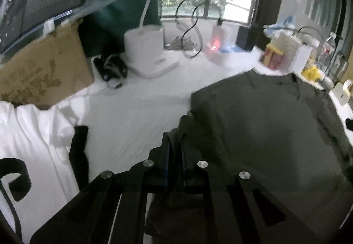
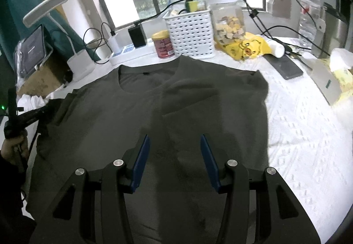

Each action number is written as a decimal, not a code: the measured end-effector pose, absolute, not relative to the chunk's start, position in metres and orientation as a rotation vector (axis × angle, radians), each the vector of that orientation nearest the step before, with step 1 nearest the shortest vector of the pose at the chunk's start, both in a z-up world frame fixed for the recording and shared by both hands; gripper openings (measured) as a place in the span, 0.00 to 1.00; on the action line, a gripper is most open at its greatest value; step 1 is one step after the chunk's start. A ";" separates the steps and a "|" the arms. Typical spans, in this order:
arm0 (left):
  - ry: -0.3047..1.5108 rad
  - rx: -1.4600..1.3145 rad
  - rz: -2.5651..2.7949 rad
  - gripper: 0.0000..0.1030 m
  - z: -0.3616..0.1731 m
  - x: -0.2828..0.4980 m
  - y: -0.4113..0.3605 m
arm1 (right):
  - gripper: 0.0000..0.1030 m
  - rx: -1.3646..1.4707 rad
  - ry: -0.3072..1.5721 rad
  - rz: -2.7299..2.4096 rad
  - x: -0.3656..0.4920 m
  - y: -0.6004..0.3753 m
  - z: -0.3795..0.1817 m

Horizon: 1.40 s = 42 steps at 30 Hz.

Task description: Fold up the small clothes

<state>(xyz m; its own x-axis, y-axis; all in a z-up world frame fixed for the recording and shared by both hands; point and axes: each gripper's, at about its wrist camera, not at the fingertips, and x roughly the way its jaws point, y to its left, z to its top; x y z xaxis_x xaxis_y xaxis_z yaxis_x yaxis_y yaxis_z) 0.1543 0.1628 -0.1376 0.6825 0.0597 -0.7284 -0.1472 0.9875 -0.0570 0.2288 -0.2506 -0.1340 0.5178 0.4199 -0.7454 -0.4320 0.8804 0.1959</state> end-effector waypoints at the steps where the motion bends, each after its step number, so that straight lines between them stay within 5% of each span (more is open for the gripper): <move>1: 0.804 -0.117 0.106 0.06 -0.134 0.154 0.159 | 0.49 -0.011 0.886 0.506 0.228 -0.255 -0.133; 12: 0.793 -0.037 -0.060 0.06 -0.113 0.179 0.080 | 0.49 0.046 0.847 0.479 0.216 -0.301 -0.129; 27: 0.973 -0.019 -0.108 0.08 -0.158 0.211 0.015 | 0.49 0.116 0.815 0.433 0.214 -0.353 -0.132; 29: 0.984 -0.047 -0.138 0.13 -0.160 0.210 0.011 | 0.49 0.121 0.813 0.435 0.212 -0.355 -0.132; 31: 0.980 -0.088 -0.172 0.45 -0.156 0.206 0.009 | 0.49 0.122 0.811 0.435 0.211 -0.356 -0.132; 33: 0.955 -0.124 -0.203 0.54 -0.146 0.199 0.007 | 0.49 0.123 0.808 0.435 0.209 -0.357 -0.131; 42: 0.881 -0.043 -0.151 0.54 -0.109 0.147 0.035 | 0.49 0.118 0.792 0.447 0.197 -0.348 -0.126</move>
<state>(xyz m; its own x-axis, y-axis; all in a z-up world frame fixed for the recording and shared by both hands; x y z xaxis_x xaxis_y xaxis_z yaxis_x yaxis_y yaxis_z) 0.1474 0.0347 -0.1087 0.6265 -0.1499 -0.7649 0.1142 0.9884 -0.1002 0.1971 -0.3477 -0.1265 0.6145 0.4307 -0.6610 -0.3439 0.9003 0.2670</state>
